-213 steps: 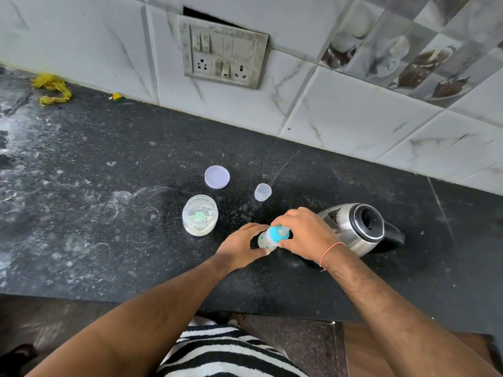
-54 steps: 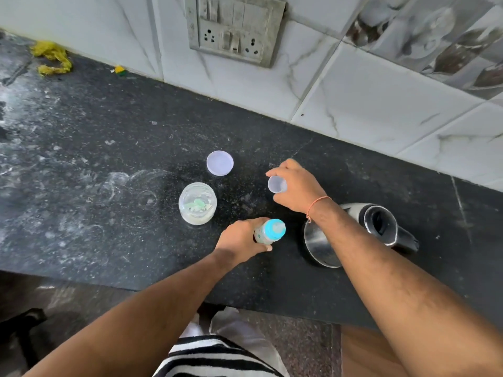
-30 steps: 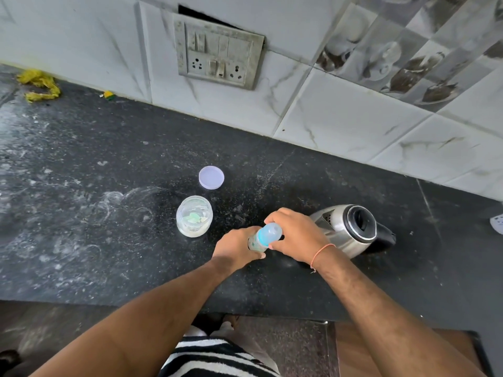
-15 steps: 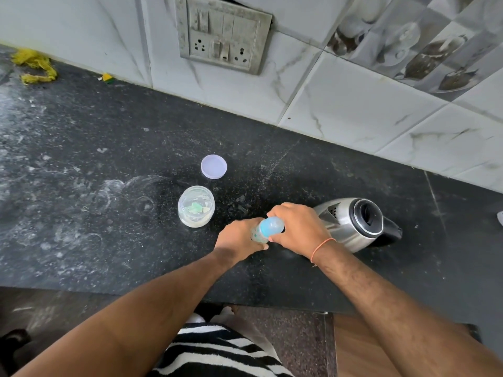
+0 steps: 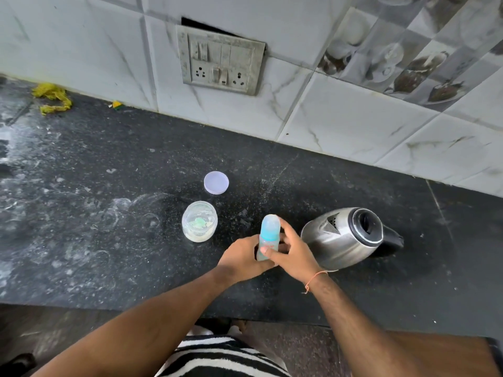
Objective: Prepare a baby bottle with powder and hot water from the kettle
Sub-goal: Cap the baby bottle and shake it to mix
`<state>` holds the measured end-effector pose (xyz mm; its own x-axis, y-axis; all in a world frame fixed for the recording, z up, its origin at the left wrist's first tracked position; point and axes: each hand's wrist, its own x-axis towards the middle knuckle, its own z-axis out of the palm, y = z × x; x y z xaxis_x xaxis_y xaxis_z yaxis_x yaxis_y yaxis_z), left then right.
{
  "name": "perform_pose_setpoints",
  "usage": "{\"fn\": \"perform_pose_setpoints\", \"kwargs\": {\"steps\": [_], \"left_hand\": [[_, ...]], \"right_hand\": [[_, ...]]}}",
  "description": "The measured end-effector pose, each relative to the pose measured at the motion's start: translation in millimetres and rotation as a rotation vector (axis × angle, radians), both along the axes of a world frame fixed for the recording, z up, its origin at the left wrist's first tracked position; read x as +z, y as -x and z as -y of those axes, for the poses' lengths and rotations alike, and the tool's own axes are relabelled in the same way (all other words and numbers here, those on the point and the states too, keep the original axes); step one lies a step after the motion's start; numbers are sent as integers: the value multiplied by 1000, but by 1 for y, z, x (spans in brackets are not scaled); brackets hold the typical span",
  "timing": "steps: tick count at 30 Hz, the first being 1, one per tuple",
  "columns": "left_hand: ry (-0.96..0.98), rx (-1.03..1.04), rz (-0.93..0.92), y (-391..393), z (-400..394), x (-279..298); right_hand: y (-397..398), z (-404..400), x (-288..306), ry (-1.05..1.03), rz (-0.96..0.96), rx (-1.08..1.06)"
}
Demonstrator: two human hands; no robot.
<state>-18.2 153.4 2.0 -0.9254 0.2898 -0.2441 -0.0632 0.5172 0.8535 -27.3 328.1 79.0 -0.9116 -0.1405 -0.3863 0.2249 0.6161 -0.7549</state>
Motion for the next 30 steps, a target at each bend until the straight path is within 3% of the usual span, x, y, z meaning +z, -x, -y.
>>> {"fn": "perform_pose_setpoints", "kwargs": {"steps": [6, 9, 11, 14, 15, 19, 22, 23, 26, 30], "left_hand": [[-76, -61, -38, -18, 20, 4], [-71, -93, 55, -21, 34, 2], [-14, -110, 125, -21, 40, -3], [49, -166, 173, -18, 43, -6], [63, -185, 171, -17, 45, -7], [43, -199, 180, -15, 46, -9], [86, -190, 178, -16, 47, -8], [99, -207, 167, -16, 49, -7], [100, -288, 125, -16, 48, -6], [159, -323, 77, -26, 45, -8]], "right_hand": [[-1, 6, 3, 124, 74, -47], [11, 16, 17, 452, 85, -411], [20, 18, 25, 541, 119, -535], [22, 24, 31, 380, 234, -201], [24, 26, 34, 361, 224, -178], [37, 26, 41, 654, 100, -588], [28, 33, 39, 451, 199, -290], [27, 36, 39, 431, 197, -288], [31, 32, 39, 633, 87, -606], [18, 38, 31, 508, 262, -415]]}}
